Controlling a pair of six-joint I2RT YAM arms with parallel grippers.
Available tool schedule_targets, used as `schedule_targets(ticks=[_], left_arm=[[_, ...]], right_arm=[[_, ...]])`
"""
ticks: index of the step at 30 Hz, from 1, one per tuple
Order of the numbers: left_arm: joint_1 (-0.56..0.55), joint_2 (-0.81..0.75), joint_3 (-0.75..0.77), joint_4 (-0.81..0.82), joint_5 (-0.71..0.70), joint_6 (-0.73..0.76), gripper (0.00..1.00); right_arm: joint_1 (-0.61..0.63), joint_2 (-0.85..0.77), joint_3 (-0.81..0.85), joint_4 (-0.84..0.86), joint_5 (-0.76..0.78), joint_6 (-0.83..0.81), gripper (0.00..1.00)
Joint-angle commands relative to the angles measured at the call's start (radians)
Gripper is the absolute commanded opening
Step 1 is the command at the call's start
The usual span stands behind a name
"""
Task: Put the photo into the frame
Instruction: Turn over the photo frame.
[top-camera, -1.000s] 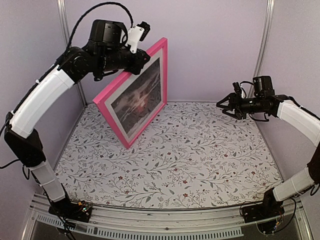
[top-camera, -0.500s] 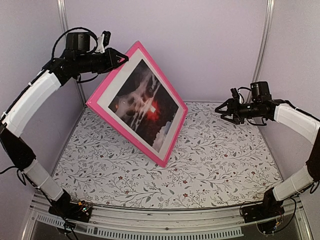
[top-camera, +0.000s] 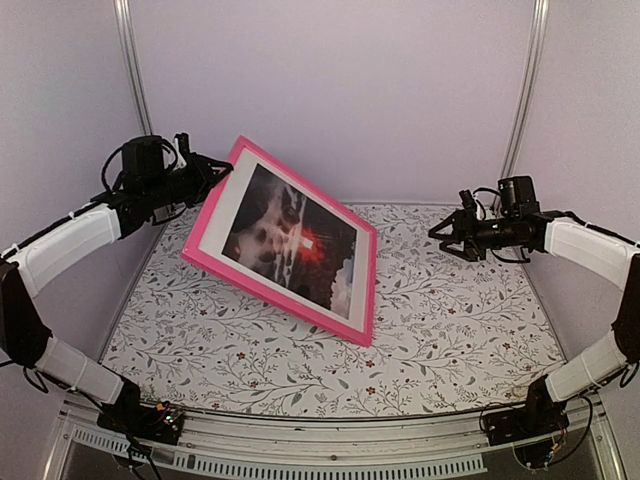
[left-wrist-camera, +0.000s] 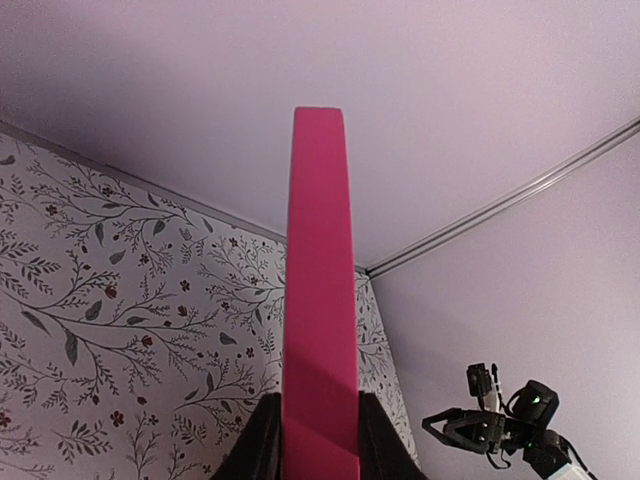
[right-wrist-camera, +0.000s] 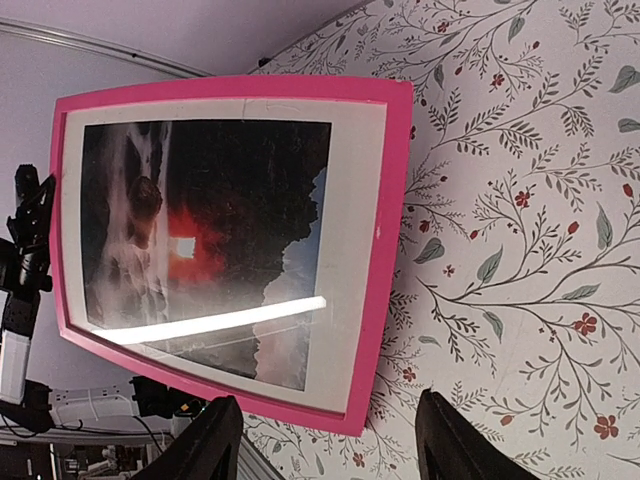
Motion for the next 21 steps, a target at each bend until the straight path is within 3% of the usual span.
schedule_targets(ticks=[1, 13, 21], left_arm=[[0.008, -0.068, -0.108, 0.327, -0.017, -0.166, 0.00], [-0.021, -0.058, -0.450, 0.529, -0.112, -0.296, 0.01], [-0.077, -0.054, -0.585, 0.558, -0.132, -0.296, 0.20]], right_arm=[[-0.006, 0.009, -0.036, 0.054, -0.014, 0.014, 0.62], [0.033, 0.043, -0.111, 0.125, 0.003, 0.048, 0.62], [0.072, 0.093, -0.138, 0.166, 0.016, 0.060, 0.62]])
